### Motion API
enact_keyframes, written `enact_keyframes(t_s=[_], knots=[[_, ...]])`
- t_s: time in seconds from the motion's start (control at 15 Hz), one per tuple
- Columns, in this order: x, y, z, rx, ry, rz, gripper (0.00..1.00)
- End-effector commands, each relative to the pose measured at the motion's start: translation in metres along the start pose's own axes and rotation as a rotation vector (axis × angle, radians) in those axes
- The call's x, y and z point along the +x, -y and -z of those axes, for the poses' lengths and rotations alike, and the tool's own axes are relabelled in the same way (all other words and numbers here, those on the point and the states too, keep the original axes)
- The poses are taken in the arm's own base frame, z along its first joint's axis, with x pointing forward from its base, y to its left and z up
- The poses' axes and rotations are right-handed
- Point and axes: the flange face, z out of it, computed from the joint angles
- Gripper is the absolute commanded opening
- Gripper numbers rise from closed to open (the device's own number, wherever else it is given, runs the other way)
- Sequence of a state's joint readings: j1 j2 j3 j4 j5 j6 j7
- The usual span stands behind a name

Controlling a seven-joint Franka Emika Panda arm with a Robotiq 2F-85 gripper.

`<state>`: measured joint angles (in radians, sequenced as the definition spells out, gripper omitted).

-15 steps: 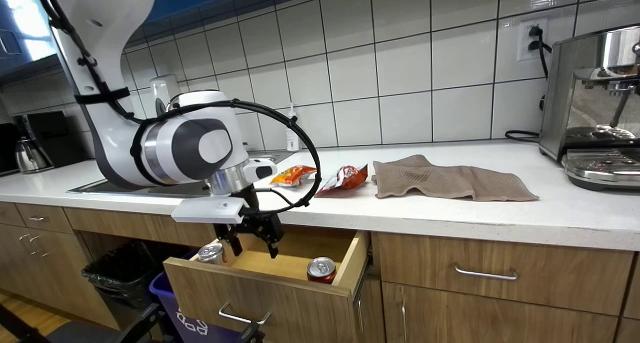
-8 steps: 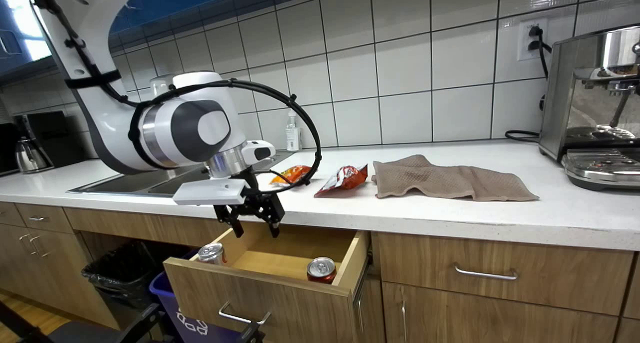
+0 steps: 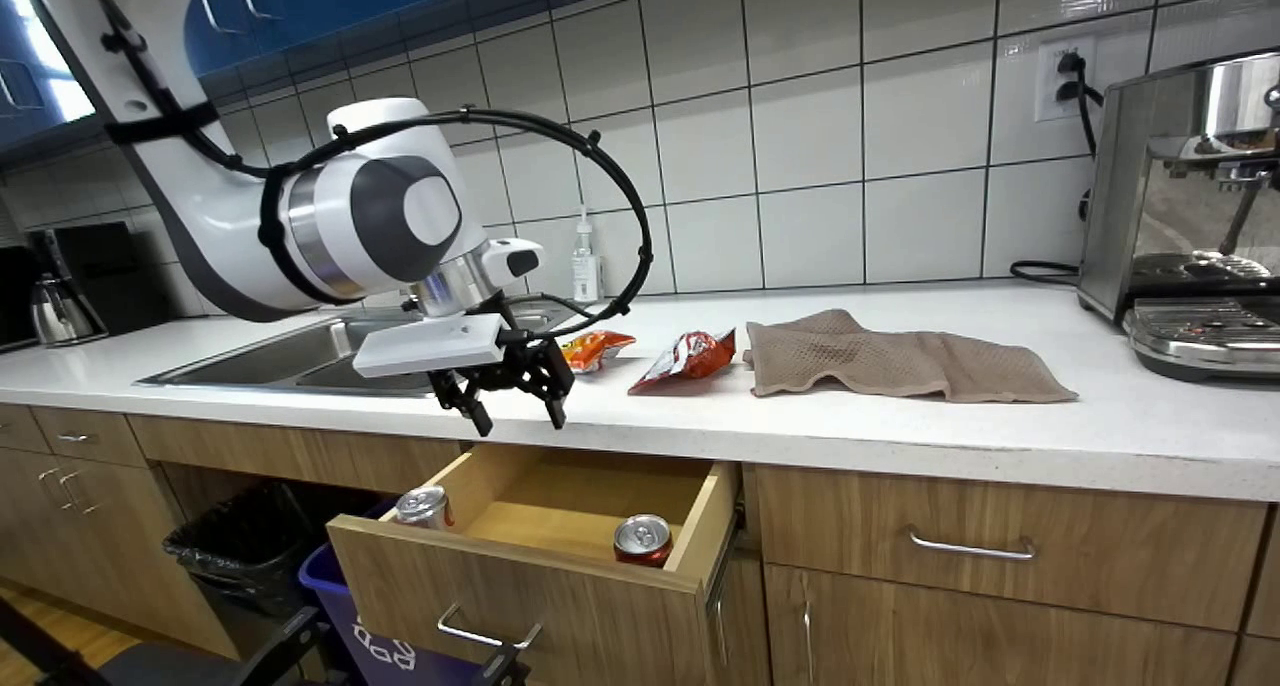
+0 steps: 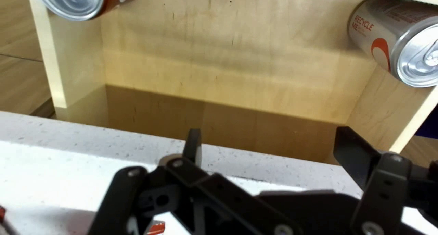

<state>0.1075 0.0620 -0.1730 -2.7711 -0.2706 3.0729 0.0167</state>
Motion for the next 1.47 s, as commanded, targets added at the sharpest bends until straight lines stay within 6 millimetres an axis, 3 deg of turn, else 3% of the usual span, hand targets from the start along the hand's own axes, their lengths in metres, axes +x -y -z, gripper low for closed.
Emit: enact_keyframes(t_s=[0.0, 0.33, 1.07, 1.4], knots=[[0.005, 0.001, 0.02, -0.011, -0.024, 0.016, 1.0], [0.02, -0.001, 0.033, -0.021, -0.068, 0.035, 1.0], [0.091, -0.019, 0.026, -0.042, -0.157, 0.011, 1.0], [0.122, -0.02, 0.034, -0.053, -0.192, 0.023, 1.0]])
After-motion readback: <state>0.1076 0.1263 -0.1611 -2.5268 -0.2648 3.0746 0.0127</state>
